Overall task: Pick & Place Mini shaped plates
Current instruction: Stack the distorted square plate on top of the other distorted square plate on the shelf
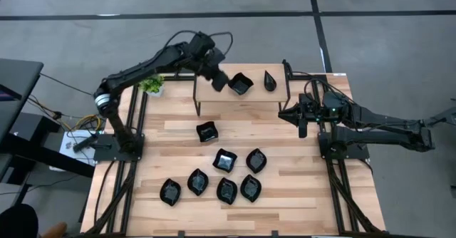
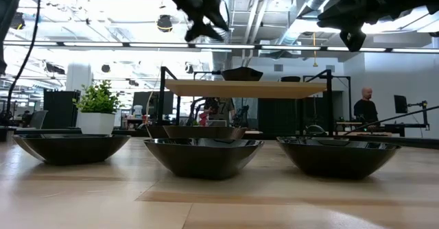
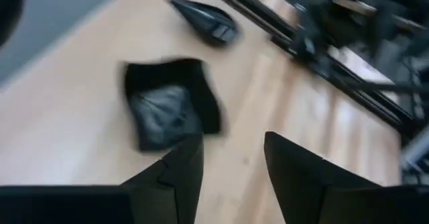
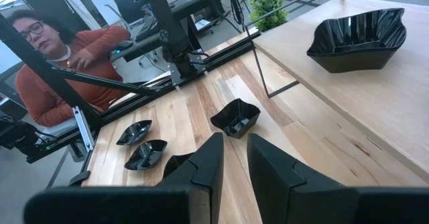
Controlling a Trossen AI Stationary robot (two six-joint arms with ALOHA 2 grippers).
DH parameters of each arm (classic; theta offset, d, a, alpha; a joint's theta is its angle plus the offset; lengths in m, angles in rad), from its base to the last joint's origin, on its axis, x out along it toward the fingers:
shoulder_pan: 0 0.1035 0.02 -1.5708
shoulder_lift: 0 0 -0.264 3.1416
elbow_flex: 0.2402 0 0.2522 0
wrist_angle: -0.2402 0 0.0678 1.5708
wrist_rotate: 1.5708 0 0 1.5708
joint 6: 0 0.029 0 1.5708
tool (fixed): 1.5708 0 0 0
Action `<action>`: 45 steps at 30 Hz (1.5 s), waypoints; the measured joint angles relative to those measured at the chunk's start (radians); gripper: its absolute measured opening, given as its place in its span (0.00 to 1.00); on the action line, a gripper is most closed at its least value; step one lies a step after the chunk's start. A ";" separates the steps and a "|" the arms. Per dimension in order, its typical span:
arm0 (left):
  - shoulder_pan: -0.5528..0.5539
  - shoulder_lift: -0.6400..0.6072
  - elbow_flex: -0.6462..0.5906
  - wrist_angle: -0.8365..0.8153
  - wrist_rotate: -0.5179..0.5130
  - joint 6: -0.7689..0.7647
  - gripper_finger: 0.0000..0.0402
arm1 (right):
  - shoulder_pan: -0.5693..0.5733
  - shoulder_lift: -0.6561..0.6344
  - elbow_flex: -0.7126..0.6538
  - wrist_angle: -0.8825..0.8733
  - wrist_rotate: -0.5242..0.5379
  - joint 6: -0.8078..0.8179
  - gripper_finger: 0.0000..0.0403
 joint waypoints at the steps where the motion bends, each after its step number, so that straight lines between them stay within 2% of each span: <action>1: -0.022 -0.026 -0.019 -0.008 0.001 0.000 0.39 | 0.000 0.000 0.000 0.000 0.000 0.000 0.16; 5: -0.114 -0.140 -0.142 -0.019 -0.006 -0.014 0.38 | 0.000 0.000 0.000 -0.001 0.000 0.000 0.16; 8: -0.183 -0.230 -0.254 -0.014 -0.037 -0.096 0.37 | 0.000 0.000 0.000 -0.002 0.000 0.000 0.16; 15: -0.296 -0.401 -0.528 0.024 -0.201 -0.309 0.36 | 0.000 0.000 0.000 -0.004 0.000 0.000 0.16; 20: -0.329 -0.441 -0.701 0.121 -0.215 -0.465 0.36 | 0.000 0.000 0.000 -0.004 0.000 0.000 0.16; 24: -0.336 -0.428 -0.798 0.222 -0.217 -0.445 0.35 | 0.000 0.000 0.000 -0.004 0.000 0.000 0.16; 32: -0.345 -0.355 -0.857 0.249 -0.217 -0.167 0.35 | 0.000 0.000 0.000 -0.003 0.000 0.000 0.16; 40: -0.431 -0.261 -0.858 0.309 -0.212 -0.158 0.35 | 0.000 0.000 0.000 -0.003 0.000 0.000 0.16; 45: -0.455 -0.205 -0.858 0.321 -0.222 -0.209 0.35 | 0.000 0.000 0.000 -0.003 0.000 0.000 0.16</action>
